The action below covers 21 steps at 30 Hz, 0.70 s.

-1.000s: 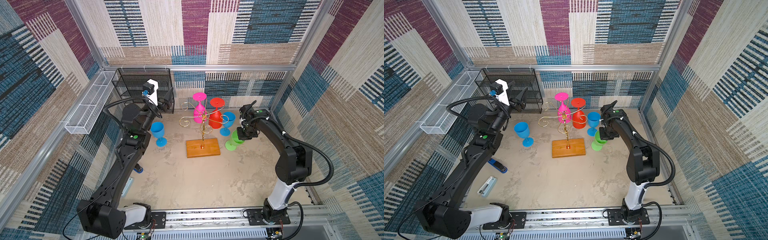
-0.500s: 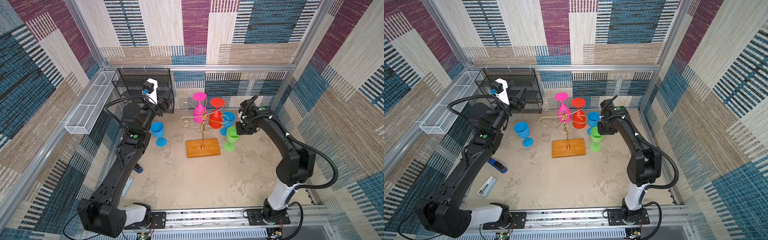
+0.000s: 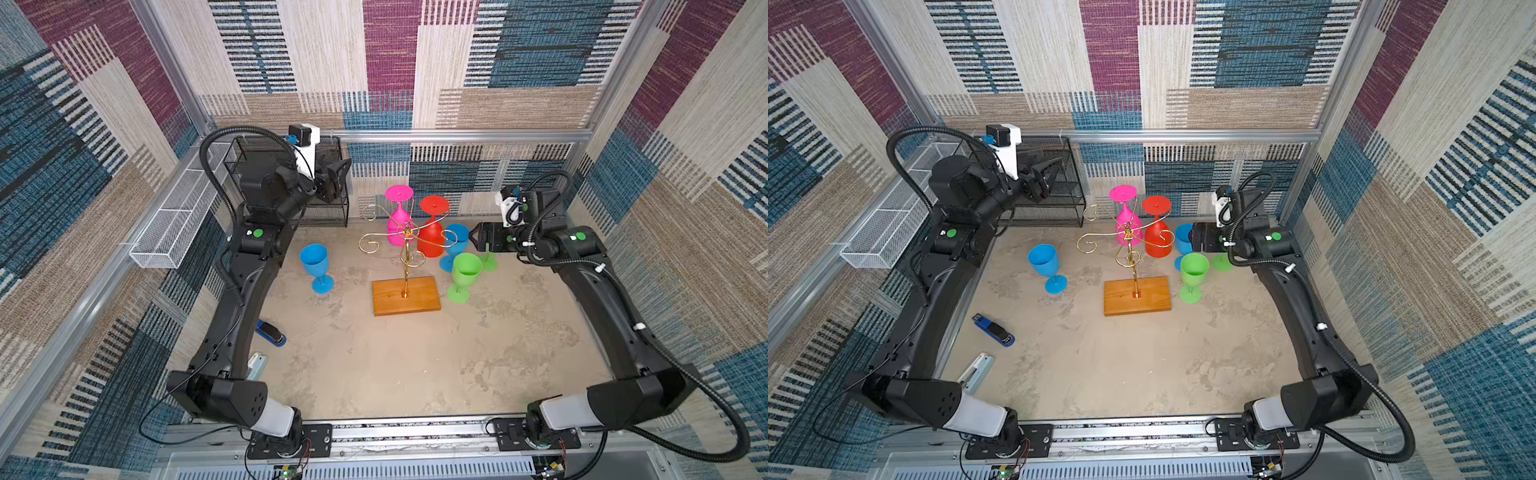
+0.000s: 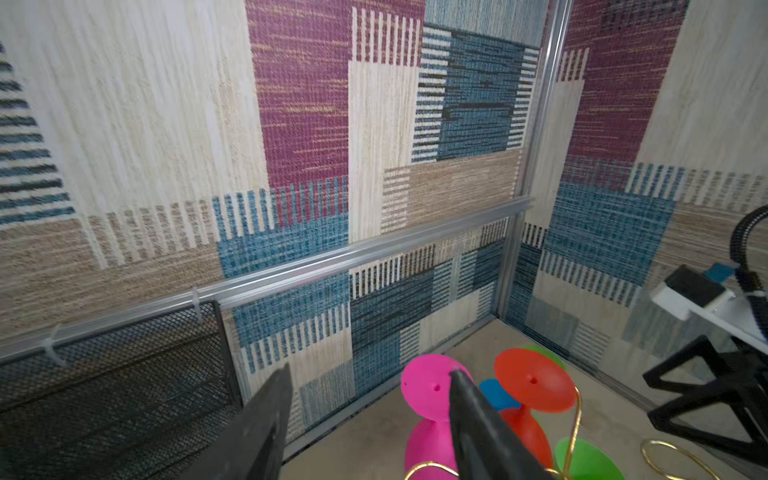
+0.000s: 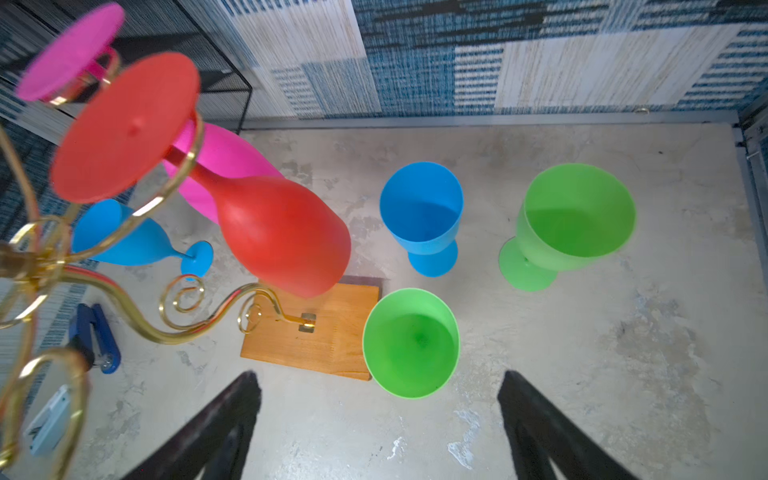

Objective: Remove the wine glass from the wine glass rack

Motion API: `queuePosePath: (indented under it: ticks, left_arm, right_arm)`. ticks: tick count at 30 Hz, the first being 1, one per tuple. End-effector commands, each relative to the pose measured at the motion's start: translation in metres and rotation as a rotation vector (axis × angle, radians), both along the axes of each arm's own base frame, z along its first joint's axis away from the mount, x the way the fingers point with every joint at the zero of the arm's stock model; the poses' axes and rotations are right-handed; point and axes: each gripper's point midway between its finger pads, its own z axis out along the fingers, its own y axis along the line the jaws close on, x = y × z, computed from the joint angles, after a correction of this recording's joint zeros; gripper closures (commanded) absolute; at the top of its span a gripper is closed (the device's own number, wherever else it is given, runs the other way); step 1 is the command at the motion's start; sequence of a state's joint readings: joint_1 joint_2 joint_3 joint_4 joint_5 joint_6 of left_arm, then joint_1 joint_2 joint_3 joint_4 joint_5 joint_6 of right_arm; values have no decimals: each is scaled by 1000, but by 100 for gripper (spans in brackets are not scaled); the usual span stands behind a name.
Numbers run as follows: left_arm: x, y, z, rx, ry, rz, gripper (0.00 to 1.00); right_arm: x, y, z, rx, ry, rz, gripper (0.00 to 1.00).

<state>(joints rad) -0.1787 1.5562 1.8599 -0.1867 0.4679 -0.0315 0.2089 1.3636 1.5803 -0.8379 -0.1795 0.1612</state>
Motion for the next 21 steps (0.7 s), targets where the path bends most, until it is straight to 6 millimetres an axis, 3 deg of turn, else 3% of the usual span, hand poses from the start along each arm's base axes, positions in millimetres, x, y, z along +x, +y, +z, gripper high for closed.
queuePosePath:
  ticks: [1,10,21]
  left_arm:
    - [-6,-22,-34,-15,226,-160,42]
    - [32,-39,-64,-96,511,-271,47]
    - [72,-57,-104,-204,676,-371,51]
  right_arm:
    - [5,8,47,97,-209,24,0]
    - [-10,14,80,140,-356,78,1]
    - [-10,20,69,122,-357,123,1]
